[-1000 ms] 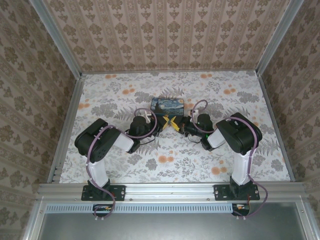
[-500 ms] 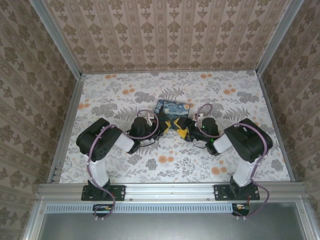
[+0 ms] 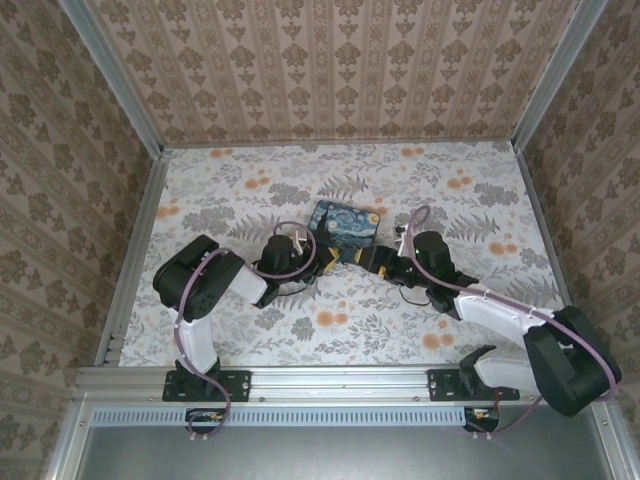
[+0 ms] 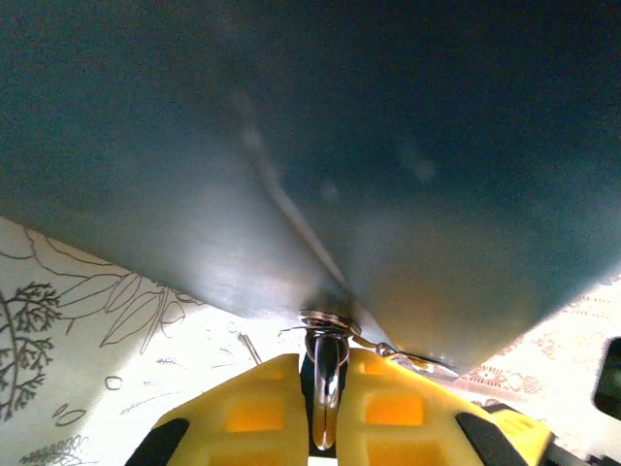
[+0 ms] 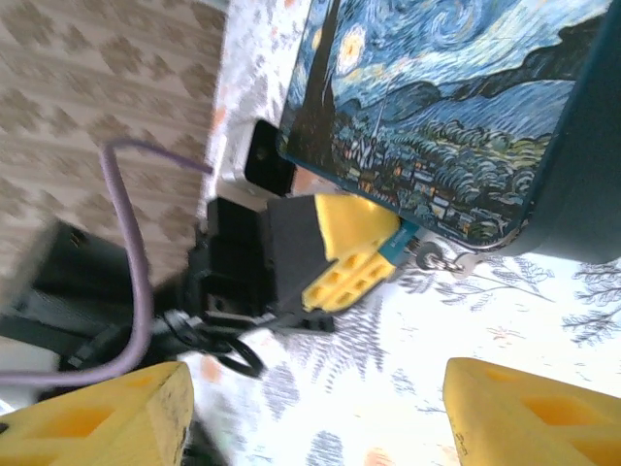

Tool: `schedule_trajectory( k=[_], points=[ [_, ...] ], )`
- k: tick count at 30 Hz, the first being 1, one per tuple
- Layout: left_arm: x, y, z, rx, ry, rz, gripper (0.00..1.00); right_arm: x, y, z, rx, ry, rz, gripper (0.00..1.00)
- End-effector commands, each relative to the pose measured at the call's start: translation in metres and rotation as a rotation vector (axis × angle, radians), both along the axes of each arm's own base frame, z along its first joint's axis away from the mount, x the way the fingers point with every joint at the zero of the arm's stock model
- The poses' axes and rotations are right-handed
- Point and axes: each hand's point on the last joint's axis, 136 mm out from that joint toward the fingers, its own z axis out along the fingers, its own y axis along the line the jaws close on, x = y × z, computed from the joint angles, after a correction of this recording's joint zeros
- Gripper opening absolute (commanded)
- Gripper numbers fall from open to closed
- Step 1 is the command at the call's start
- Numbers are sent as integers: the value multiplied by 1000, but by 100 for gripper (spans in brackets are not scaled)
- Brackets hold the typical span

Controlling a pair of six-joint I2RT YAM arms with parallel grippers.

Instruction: Unlock the padlock with the key

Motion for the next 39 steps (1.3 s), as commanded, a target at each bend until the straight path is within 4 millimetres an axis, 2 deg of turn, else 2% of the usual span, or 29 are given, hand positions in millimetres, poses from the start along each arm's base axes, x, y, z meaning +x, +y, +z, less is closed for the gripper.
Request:
schedule_trajectory(
  k=[1, 8, 15, 16, 29, 39],
  points=[
    [0, -1, 0, 16, -7, -23, 0, -11, -9, -22, -309, -65, 58, 67],
    [0, 0, 1, 41, -6, -31, 0, -11, 0, -38, -686, -264, 127, 61],
    [-1, -1, 2, 51, -4, -37, 0, -7, 17, -45, -954, -465, 178, 56],
    [-1, -1, 1, 53, -2, -38, 0, -6, 17, -55, -1001, -468, 192, 55],
    [-2, -2, 1, 52, 2, -41, 0, 15, 36, -73, -1201, -589, 203, 43],
    [-3, -2, 1, 48, 3, -39, 0, 35, 43, -80, -1255, -589, 174, 35]
  ],
)
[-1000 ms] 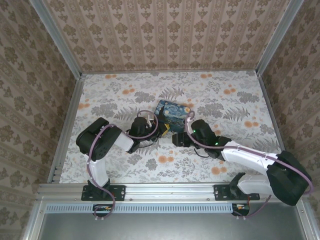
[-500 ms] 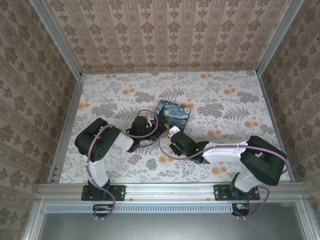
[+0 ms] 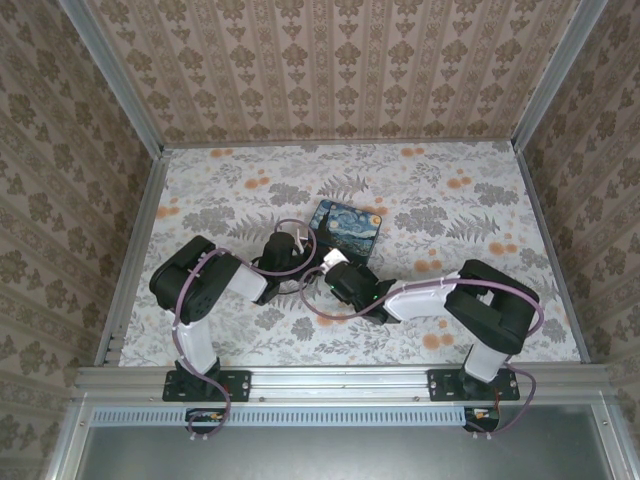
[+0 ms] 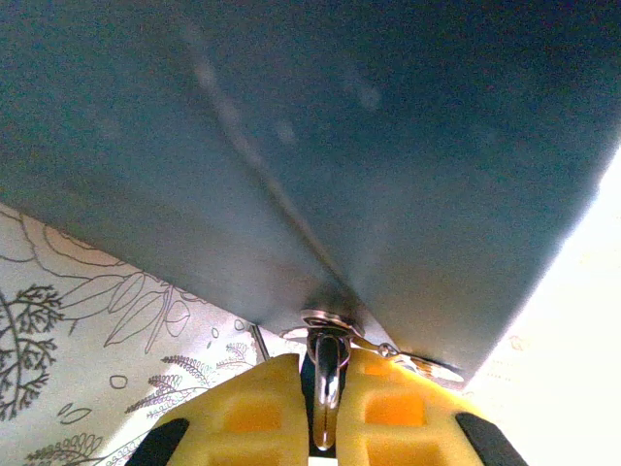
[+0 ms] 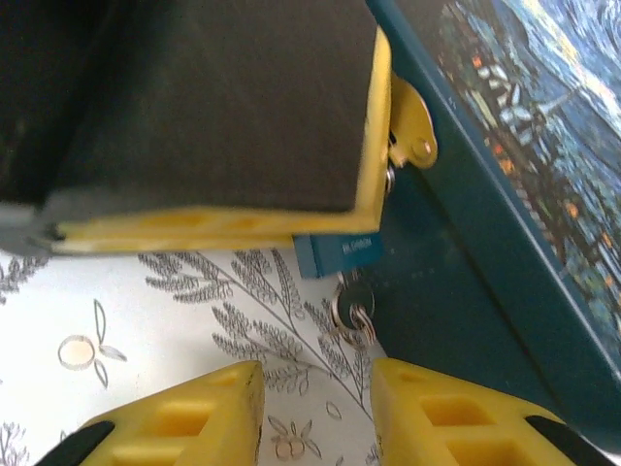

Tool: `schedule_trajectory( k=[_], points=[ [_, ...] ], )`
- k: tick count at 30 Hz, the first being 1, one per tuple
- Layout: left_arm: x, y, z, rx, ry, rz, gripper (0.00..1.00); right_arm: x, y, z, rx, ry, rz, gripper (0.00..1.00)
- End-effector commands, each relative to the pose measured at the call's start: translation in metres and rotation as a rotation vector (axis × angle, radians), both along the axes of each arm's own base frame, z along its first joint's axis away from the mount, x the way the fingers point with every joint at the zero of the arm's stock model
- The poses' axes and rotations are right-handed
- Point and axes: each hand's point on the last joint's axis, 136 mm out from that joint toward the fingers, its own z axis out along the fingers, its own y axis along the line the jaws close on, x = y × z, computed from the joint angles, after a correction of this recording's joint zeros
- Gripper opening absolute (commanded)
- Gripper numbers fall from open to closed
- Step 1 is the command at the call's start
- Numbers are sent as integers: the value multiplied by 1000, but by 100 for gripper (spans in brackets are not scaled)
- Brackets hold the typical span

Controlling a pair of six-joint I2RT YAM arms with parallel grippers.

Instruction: Unlock the padlock with the key

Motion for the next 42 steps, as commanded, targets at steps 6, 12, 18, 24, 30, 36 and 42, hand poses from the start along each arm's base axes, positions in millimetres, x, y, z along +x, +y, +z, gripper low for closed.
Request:
schedule_trajectory(
  k=[6, 12, 18, 24, 30, 36, 42],
  points=[
    [-3, 0, 1, 8, 2, -17, 0, 25, -2, 1, -19, -28, -61, 32],
    [-4, 1, -1, 10, 4, -16, 0, 34, -7, -1, -1, -15, -96, 25],
    [-5, 1, -2, 11, 8, -17, 0, 40, -8, 2, 31, -7, -118, 20],
    [-7, -1, -4, 12, 11, -22, 0, 44, 3, 9, 88, 8, -108, 17],
    [-8, -1, -4, 13, 9, -22, 0, 44, 12, 15, 177, 55, -84, 0],
    [-9, 0, -6, 15, 14, -18, 0, 39, 12, 24, 426, 196, -58, 0],
    [-9, 0, -7, 9, 14, -13, 0, 35, 9, 34, 672, 319, -33, 0]
  ],
)
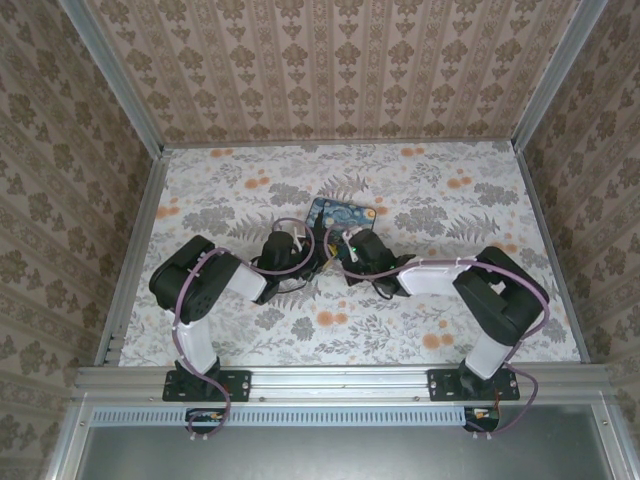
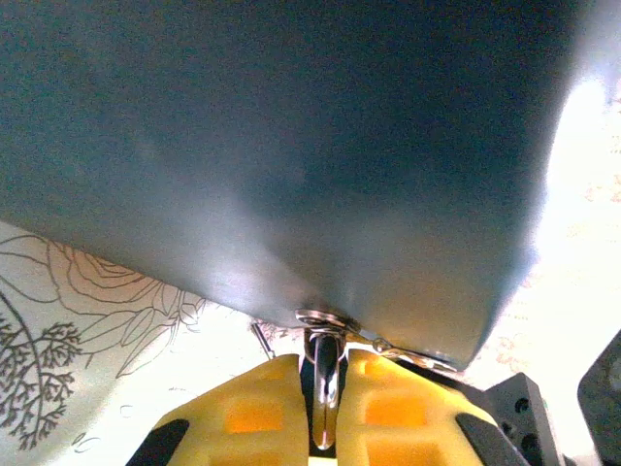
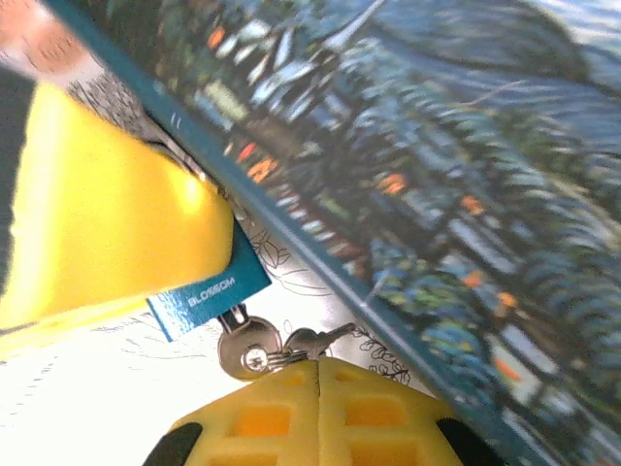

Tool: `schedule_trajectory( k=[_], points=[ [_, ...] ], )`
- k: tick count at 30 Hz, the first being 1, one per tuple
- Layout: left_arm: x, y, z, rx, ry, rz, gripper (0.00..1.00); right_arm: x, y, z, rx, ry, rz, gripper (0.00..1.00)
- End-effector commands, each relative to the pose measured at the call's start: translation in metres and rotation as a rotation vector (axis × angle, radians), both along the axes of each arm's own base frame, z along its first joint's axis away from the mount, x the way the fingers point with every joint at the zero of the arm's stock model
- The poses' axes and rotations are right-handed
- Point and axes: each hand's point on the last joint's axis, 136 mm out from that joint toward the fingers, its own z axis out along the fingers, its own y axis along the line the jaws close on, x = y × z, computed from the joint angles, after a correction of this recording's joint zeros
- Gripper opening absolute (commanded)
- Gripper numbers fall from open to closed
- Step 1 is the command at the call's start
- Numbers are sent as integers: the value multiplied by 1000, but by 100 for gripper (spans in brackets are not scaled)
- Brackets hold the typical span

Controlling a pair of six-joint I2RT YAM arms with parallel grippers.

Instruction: Unlock the padlock with the key

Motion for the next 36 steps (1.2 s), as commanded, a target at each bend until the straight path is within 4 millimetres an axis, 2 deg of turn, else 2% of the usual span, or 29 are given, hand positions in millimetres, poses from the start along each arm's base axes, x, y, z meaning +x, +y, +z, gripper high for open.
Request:
schedule_trajectory(
  k=[1, 3, 5, 9, 11, 14, 19, 25, 36],
  points=[
    [-17, -4, -8, 8, 29, -56, 0, 3, 21, 37, 239, -4, 30, 0],
    [-16, -3, -8, 8, 28, -53, 0, 2, 19, 39, 266, 5, 27, 4],
    [-16, -4, -9, 6, 29, -54, 0, -1, 15, 40, 273, 9, 26, 15],
    [-16, -4, -8, 5, 31, -52, 0, -8, 9, 39, 251, 8, 34, 28],
    [-16, -5, -8, 2, 30, -55, 0, -11, 6, 36, 228, 10, 42, 39],
    [-15, -5, -6, -1, 28, -55, 0, -17, -1, 27, 154, 5, 54, 47],
    [-14, -5, -6, -1, 29, -53, 0, -22, -11, 14, -30, -60, 65, 48],
    [-15, -5, -6, -1, 30, -54, 0, -15, -20, 7, -225, -188, 35, 46],
    [-15, -5, -7, 2, 32, -51, 0, -5, 1, 4, -413, -324, 84, 43]
  ],
)
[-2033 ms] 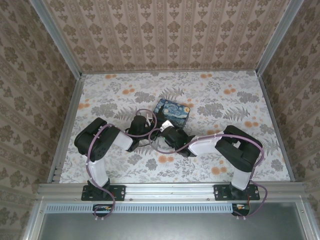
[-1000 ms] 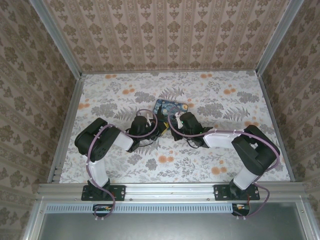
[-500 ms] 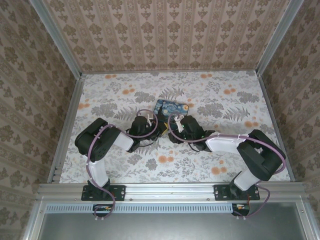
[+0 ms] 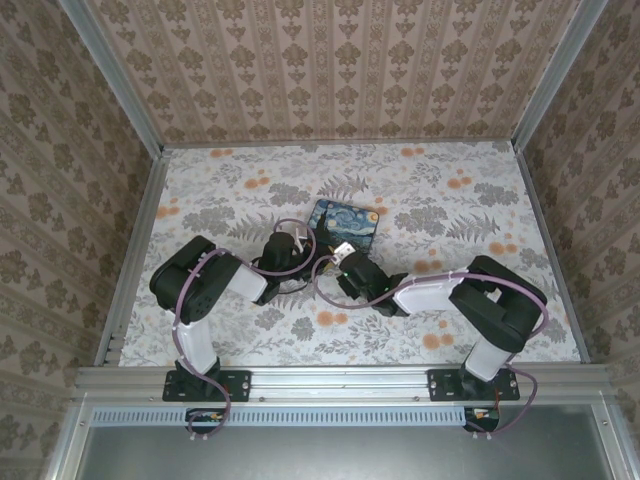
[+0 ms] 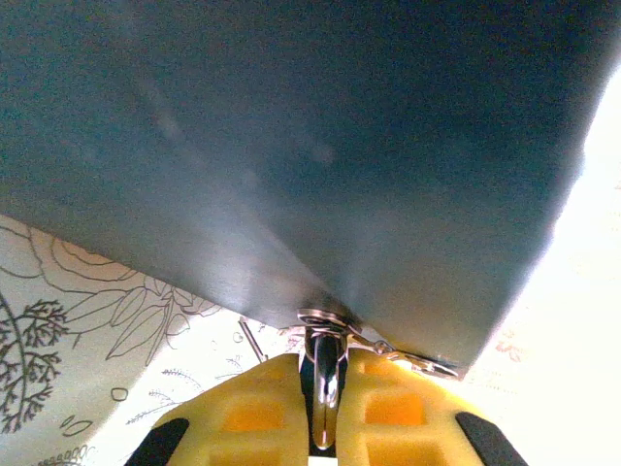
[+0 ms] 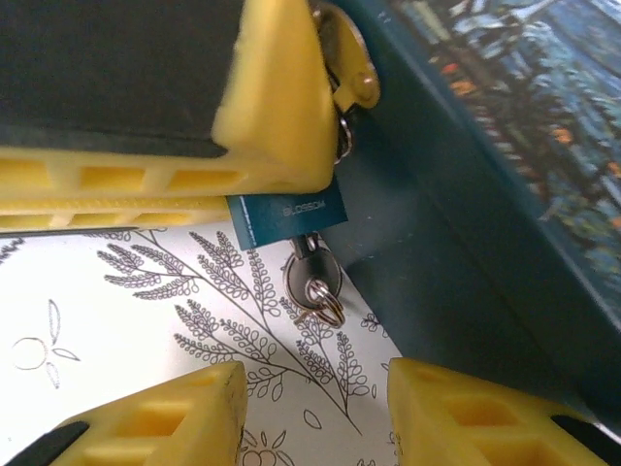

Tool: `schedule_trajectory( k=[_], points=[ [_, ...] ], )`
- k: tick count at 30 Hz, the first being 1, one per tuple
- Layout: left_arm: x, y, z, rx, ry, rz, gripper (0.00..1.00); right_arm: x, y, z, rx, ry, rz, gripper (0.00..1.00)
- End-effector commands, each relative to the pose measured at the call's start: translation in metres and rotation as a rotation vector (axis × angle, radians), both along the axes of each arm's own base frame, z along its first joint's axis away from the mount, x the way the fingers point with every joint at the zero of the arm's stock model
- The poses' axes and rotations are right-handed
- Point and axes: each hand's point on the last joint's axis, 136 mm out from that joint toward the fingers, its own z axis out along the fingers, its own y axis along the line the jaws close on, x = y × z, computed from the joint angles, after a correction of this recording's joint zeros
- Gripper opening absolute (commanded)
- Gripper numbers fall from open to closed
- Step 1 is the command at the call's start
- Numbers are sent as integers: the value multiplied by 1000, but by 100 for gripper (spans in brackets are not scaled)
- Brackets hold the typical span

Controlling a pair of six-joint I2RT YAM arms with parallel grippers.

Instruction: Unlock the padlock with the key

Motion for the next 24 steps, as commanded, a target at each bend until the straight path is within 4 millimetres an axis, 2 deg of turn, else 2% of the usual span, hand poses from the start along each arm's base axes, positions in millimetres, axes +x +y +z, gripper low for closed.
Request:
schedule_trajectory(
  k=[1, 17, 24],
  points=[
    [-10, -2, -6, 5, 25, -33, 0, 17, 3, 12, -71, -97, -23, 43],
    [-13, -2, -11, 7, 34, -38, 0, 45, 13, 23, -94, -177, -90, 31],
    [-14, -1, -13, 7, 38, -37, 0, 54, 12, 19, -115, -173, -119, 26]
  ],
)
